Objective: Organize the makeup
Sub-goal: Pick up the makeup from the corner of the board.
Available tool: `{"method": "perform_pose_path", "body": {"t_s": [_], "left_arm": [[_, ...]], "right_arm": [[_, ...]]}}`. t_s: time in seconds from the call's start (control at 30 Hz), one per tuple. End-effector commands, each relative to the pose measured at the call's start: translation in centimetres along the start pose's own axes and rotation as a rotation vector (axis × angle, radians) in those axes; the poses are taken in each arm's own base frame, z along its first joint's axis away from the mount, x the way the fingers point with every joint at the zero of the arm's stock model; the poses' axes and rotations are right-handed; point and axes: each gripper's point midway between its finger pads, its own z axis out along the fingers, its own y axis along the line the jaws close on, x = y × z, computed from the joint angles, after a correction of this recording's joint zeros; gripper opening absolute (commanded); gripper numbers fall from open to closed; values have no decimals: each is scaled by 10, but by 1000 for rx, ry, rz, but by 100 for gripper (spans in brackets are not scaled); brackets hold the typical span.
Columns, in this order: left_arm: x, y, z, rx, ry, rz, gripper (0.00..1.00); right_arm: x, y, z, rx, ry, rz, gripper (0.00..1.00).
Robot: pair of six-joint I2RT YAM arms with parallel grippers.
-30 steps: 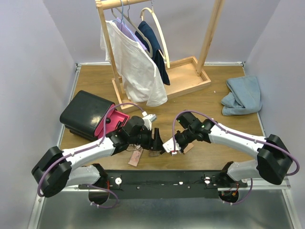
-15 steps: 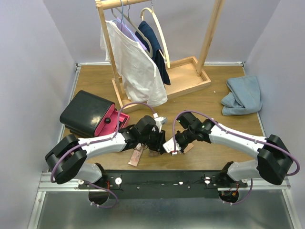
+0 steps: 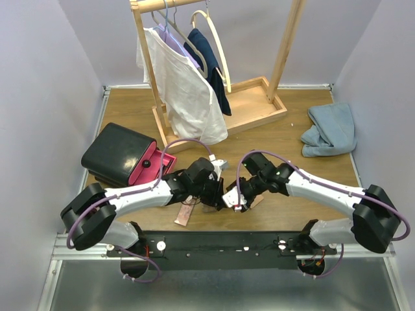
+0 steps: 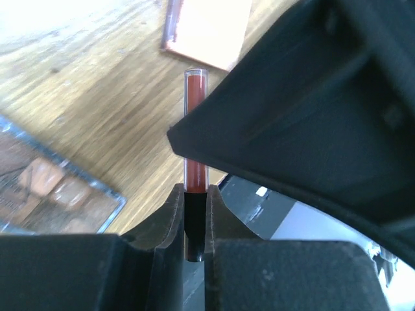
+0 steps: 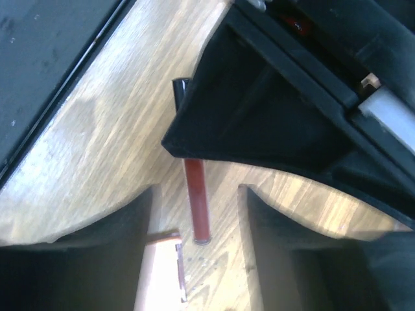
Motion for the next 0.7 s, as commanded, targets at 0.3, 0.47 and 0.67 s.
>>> {"method": "perform_pose_path", "body": {"t_s": [0.3,0.47,0.67], "left_arm": [[4,38,-49,-256,-81,42,0],[-1,50,-77,-370,-127,63,0],[-18,63,-116,-495,-206,84,0]], "right_arm": [[5,-20,-10,124,60,13,100],[9,-26,-14,151,83,32,100],[13,-28,-14,163,93,37,100]]}}
